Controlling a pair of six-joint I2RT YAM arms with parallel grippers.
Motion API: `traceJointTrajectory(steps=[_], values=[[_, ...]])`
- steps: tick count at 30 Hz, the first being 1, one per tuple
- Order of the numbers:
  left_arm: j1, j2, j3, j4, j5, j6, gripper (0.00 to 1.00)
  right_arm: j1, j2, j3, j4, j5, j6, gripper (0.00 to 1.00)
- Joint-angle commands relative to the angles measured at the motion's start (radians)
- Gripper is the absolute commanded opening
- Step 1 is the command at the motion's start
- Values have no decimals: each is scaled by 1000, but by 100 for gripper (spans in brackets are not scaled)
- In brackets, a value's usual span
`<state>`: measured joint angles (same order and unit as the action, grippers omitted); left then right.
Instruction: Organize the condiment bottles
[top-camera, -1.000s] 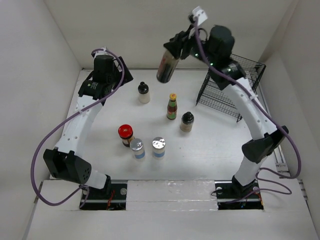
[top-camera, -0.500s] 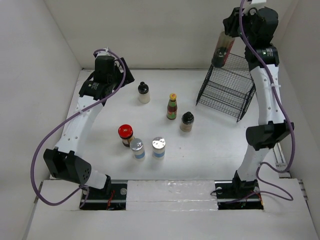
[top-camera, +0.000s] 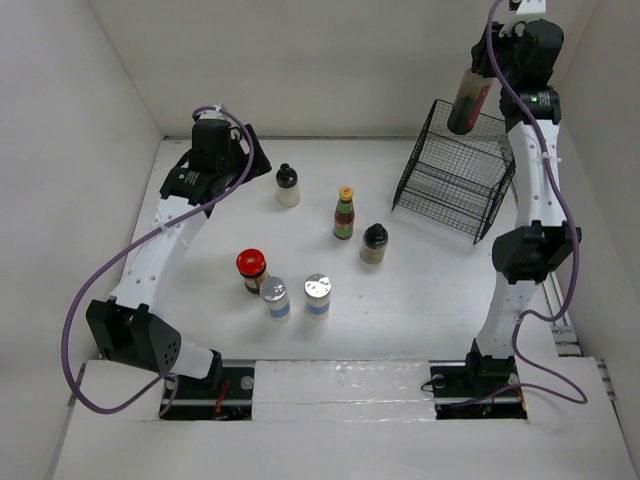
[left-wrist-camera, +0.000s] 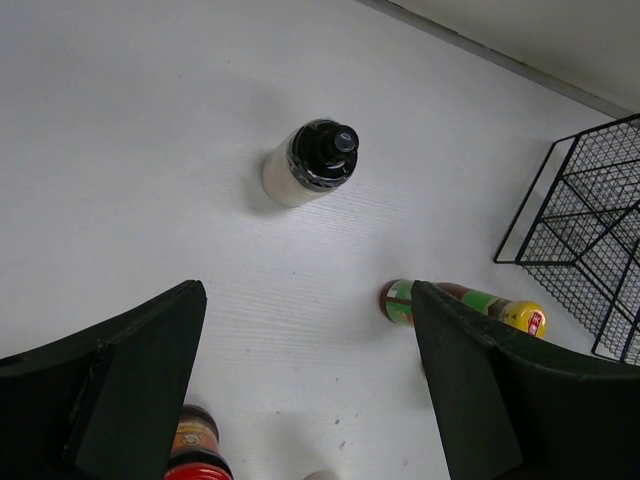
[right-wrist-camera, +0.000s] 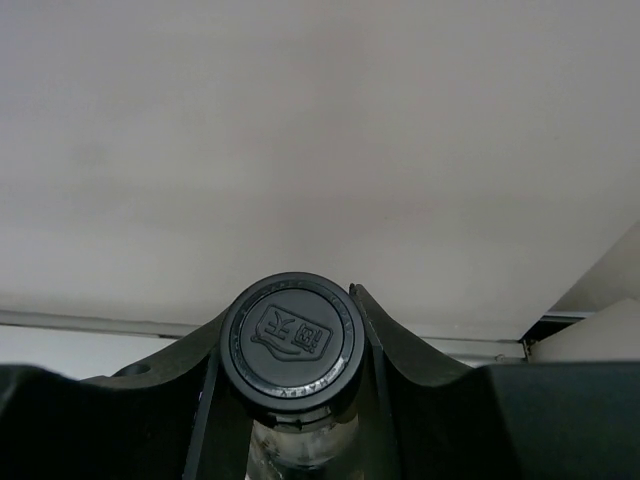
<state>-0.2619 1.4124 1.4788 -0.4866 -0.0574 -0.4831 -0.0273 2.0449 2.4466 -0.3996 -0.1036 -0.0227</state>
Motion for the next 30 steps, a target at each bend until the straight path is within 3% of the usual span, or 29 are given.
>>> traceJointTrajectory(steps=[1, 7, 16, 26, 30], values=[[-2, -41, -15, 42, 28, -3, 79, -20, -29, 78, 180, 16, -14, 0], [-2, -41, -25, 62, 62, -3, 79, -20, -29, -38, 278, 16, -14, 0], [-2, -41, -52, 82, 93, -3, 79, -11, 35, -12, 314, 5, -23, 0], [-2, -32, -52, 111, 143, -3, 79, 0, -52, -343, 404, -42, -13, 0], [-2, -23, -61, 120, 153, -3, 79, 20, -52, -400, 404, -53, -13, 7]])
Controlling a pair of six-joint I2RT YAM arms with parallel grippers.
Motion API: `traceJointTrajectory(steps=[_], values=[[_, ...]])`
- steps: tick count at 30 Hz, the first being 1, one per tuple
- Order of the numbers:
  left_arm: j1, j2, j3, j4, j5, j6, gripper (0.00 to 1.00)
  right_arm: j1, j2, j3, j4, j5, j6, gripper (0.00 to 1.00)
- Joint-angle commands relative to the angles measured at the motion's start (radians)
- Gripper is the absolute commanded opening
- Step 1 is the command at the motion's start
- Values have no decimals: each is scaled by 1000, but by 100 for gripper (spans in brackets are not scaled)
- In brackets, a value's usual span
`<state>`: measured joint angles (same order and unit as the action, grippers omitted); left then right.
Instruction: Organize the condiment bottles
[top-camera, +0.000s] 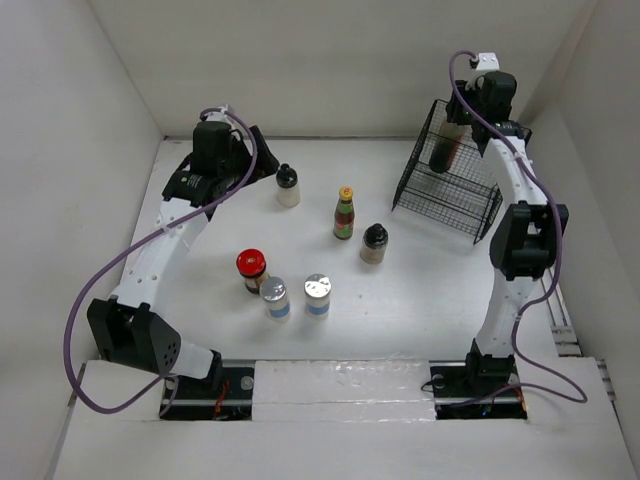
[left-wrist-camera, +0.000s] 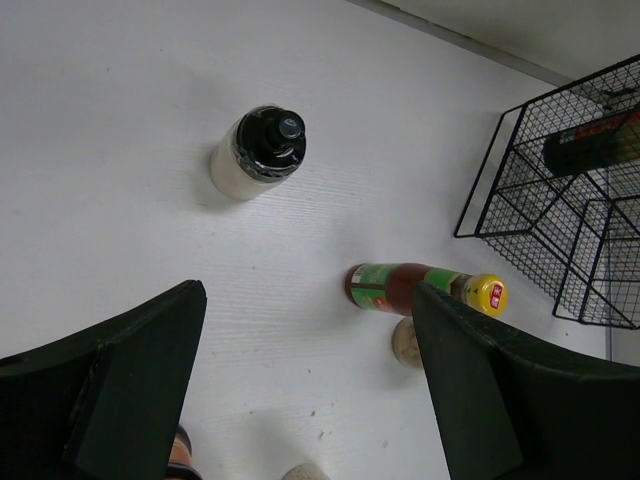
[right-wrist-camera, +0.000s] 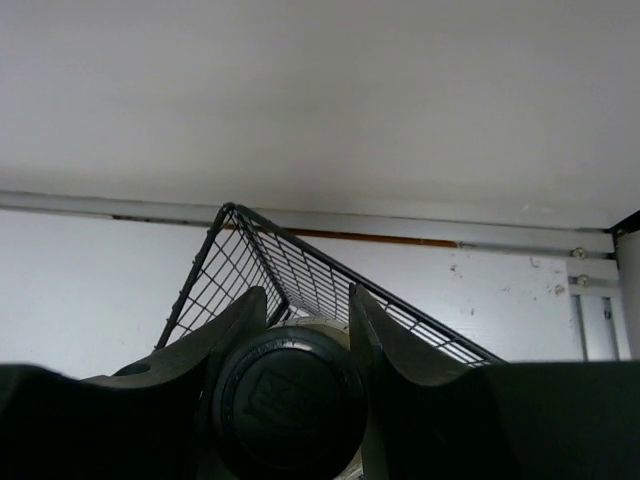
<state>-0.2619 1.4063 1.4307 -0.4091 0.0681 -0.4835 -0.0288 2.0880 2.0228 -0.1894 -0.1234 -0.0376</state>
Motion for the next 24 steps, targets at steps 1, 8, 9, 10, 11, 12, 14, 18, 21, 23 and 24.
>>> traceJointTrajectory(steps=[1, 8, 9, 10, 11, 12, 14, 18, 21, 23, 24], values=[[-2, -17, -13, 43, 27, -3, 79, 21, -95, 1, 194, -33, 2, 12], [-2, -17, -23, 52, 36, -3, 79, 21, -131, -100, 194, -18, 13, 51], [-2, -17, -23, 52, 36, -3, 79, 21, -140, -111, 194, -18, 13, 54], [-2, -17, -23, 52, 47, -3, 79, 21, -140, -111, 194, -6, 13, 57], [-2, -17, -32, 61, 56, -3, 79, 21, -150, -121, 194, -5, 24, 59], [-2, -17, -32, 61, 56, -3, 80, 21, -151, -121, 194, -5, 24, 65], [-2, -6, -32, 61, 56, -3, 80, 21, -160, -96, 162, -5, 24, 71], [-2, 3, -9, 61, 65, -3, 80, 12, -160, -3, 75, -5, 24, 82], [-2, 14, 0, 61, 74, -3, 80, 12, -190, 80, -16, -5, 24, 91], [-2, 14, 0, 61, 75, 6, 76, 12, -253, 58, -42, -25, 34, 76], [-2, 14, 0, 61, 75, 6, 69, 26, -284, 24, -42, -42, 35, 60]])
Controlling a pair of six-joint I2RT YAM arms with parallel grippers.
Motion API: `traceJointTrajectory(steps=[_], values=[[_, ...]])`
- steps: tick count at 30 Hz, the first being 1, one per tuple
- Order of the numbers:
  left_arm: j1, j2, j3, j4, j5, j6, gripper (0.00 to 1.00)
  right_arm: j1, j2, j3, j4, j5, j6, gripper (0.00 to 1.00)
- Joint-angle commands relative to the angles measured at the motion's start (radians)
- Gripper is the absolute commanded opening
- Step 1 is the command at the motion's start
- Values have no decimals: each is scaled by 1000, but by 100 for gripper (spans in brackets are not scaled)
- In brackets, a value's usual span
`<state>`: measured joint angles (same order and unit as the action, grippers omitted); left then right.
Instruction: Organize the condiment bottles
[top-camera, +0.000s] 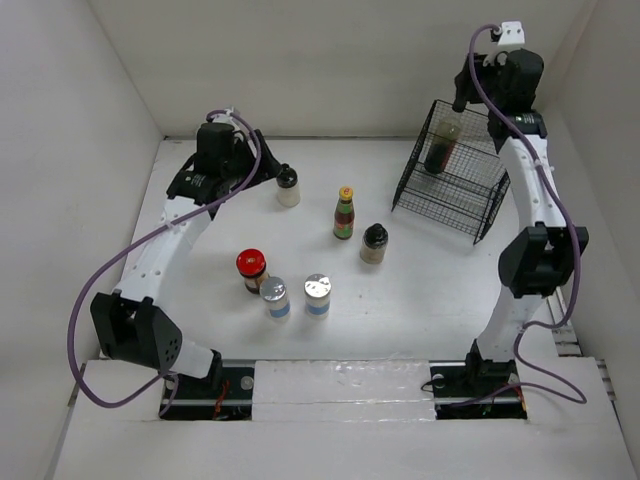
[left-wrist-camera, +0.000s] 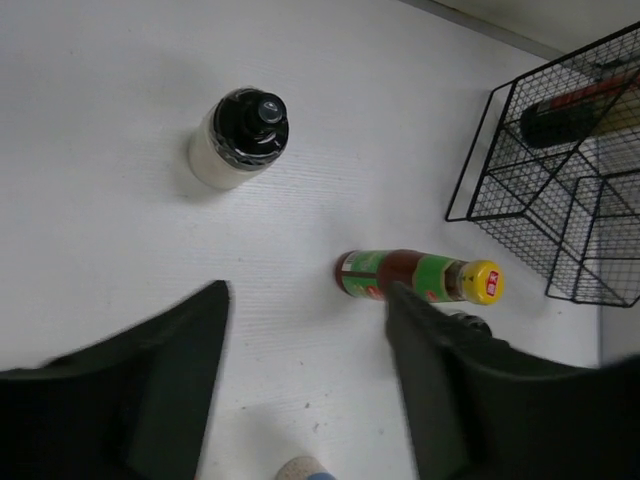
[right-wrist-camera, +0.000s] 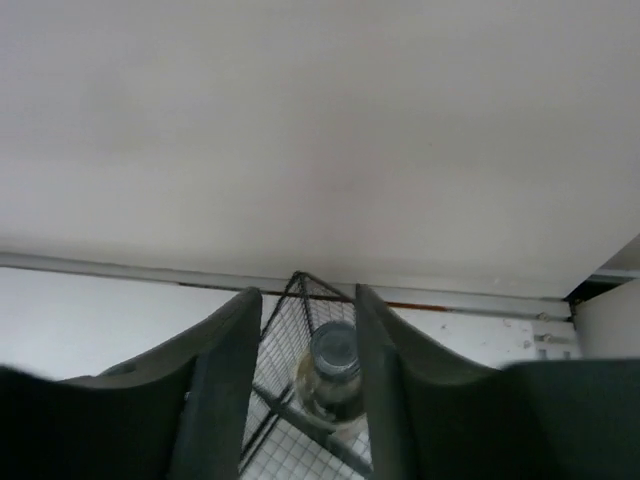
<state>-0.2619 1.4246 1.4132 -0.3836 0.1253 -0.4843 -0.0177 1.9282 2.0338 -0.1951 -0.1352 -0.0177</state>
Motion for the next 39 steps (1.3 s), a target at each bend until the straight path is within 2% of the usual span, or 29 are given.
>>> traceJointTrajectory(steps=[1, 2, 3, 4, 5, 6, 7, 8, 9, 10, 12, 13, 14, 15, 16, 17, 19, 25, 31, 35, 38, 39], values=[[-2, -4, 27, 35, 17, 18, 60, 42, -159, -32, -24, -43, 15, 44], [-2, -4, 27, 35, 17, 18, 47, 61, -234, -135, -24, -43, 48, 2], [-2, 5, 36, 35, 17, 18, 34, 82, -271, -191, -24, -53, 64, 0], [-2, 5, 36, 35, 17, 27, 10, 138, -309, -249, 6, -66, 74, 0], [-2, 16, 36, 26, 8, 27, 2, 172, -377, -356, 19, -66, 74, 0], [-2, 16, 46, 26, 8, 27, 0, 208, -405, -404, 19, -75, 74, 0], [-2, 16, 46, 26, 8, 27, 0, 278, -429, -443, 29, -107, 65, 0], [-2, 26, 59, 26, 8, 27, 0, 309, -448, -478, 29, -128, 50, 6], [-2, 27, 59, 26, 8, 36, 0, 340, -471, -535, 11, -145, 29, 33], [-2, 27, 69, 26, 8, 36, 5, 367, -471, -556, -7, -191, 16, 49], [-2, 36, 81, 26, -1, 47, 19, 438, -480, -618, -59, -224, -17, 70], [-2, 36, 95, 17, -1, 47, 30, 453, -480, -636, -72, -246, -18, 73], [-2, 36, 105, 17, -1, 47, 34, 481, -469, -664, -96, -263, -30, 78], [-2, 45, 105, 17, -1, 47, 38, 492, -469, -664, -96, -264, -30, 78], [-2, 45, 105, 17, -1, 47, 42, 504, -469, -691, -96, -264, -39, 83], [-2, 45, 105, 17, 8, 47, 48, 515, -469, -701, -84, -229, -39, 85], [-2, 45, 93, 17, 20, 47, 51, 524, -428, -701, -72, -228, -48, 86], [-2, 45, 93, 26, 48, 47, 53, 533, -295, -630, -63, -207, -73, 86], [-2, 34, 32, 54, 96, 26, 54, 533, -195, -612, 62, -145, -64, 79], [-2, 23, 32, 54, 96, 26, 54, 567, -147, -587, 94, -95, -73, 65], [-2, 14, 23, 54, 96, 26, 55, 591, -135, -622, 144, -37, -59, 63], [-2, 14, 23, 54, 96, 26, 55, 610, -135, -623, 170, -24, -59, 60]])
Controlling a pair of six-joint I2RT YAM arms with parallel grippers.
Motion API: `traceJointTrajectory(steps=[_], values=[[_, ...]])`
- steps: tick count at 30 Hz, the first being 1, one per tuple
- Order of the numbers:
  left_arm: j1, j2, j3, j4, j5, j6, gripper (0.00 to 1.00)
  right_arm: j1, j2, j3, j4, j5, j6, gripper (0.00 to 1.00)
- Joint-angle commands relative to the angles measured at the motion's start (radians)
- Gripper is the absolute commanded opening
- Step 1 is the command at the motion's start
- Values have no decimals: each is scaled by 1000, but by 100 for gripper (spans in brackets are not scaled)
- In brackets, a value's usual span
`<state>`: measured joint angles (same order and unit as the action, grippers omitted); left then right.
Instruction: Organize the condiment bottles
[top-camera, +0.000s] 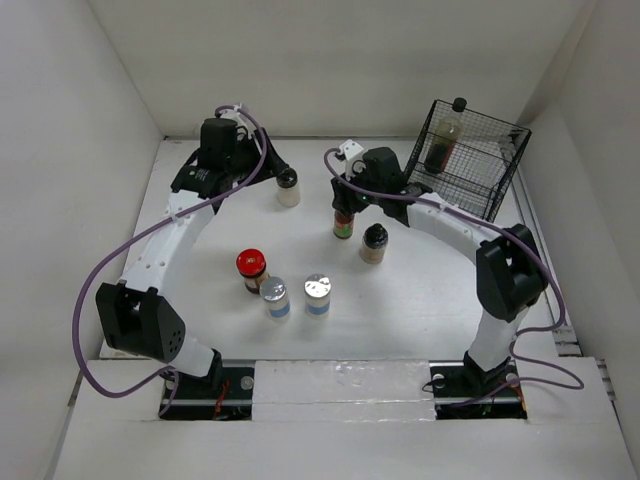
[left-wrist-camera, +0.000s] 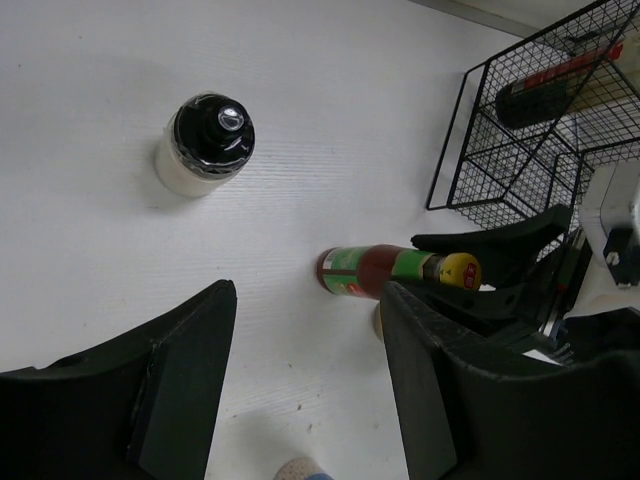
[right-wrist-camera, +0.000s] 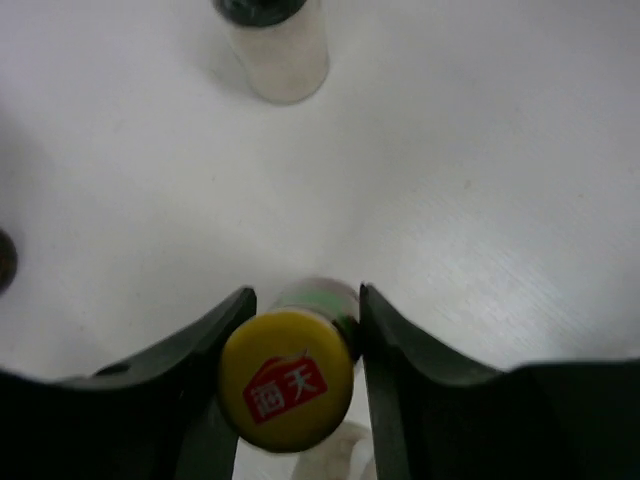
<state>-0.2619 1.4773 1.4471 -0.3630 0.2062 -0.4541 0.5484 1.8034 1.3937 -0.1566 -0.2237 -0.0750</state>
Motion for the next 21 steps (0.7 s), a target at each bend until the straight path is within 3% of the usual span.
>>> traceJointTrajectory(steps=[1, 5, 7, 13, 16, 21], values=[[-2, -38, -11, 33, 15, -5, 55, 53, -10, 5, 132, 76, 7, 46], [-2, -38, -21, 33, 24, -5, 55, 74, -27, 5, 132, 99, 18, 20], [-2, -38, -21, 33, 24, -5, 55, 74, -58, 5, 132, 109, 27, 14], [-2, -19, 12, 33, 38, -5, 57, 4, -222, 126, 75, 35, 84, 10], [-2, 1, 35, 42, 94, -14, 66, -82, -300, 188, 49, 2, 112, 8], [-2, 26, 95, 87, 200, -46, 71, -298, -380, 252, -39, -11, 138, 7]])
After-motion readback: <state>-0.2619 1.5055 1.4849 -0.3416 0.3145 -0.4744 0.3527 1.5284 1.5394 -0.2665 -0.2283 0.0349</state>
